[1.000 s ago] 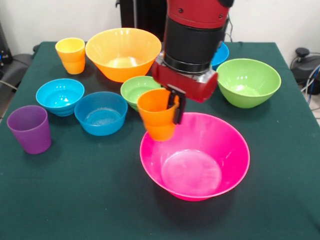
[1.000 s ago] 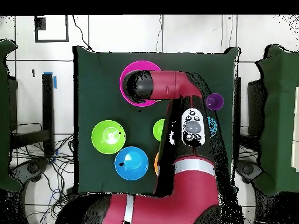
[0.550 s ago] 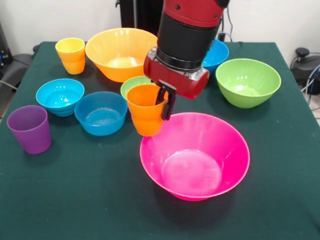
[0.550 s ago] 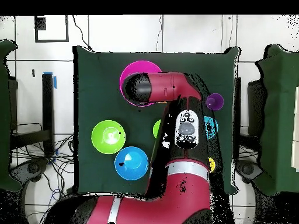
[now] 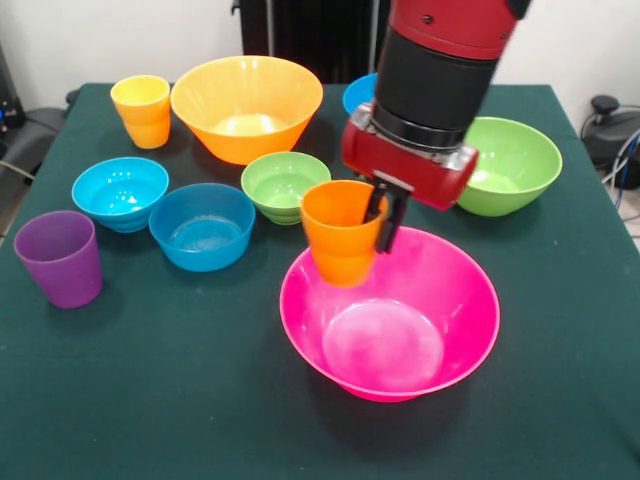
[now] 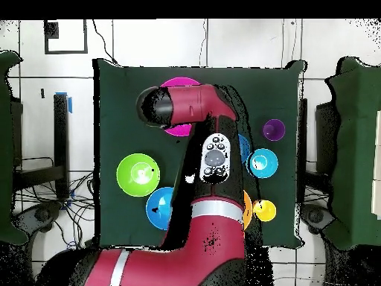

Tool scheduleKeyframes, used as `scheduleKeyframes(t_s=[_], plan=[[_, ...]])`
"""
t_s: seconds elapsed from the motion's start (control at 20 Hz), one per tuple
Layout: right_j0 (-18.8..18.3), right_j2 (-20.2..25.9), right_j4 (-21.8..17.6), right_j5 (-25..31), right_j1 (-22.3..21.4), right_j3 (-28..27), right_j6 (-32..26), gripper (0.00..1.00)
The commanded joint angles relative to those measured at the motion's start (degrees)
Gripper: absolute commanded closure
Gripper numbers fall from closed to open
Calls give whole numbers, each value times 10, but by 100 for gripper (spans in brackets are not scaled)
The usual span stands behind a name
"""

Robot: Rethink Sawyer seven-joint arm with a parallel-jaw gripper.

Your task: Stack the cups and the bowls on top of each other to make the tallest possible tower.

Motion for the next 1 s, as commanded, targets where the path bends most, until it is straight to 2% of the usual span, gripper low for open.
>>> scheduleKeyframes(t_s=[0.05,0.45,1.0], plan=[[29,21,18,88,44,-56,43,100],[23,19,22,79,71,-83,25,100],[10,30,25,36,92,-76,13,100]])
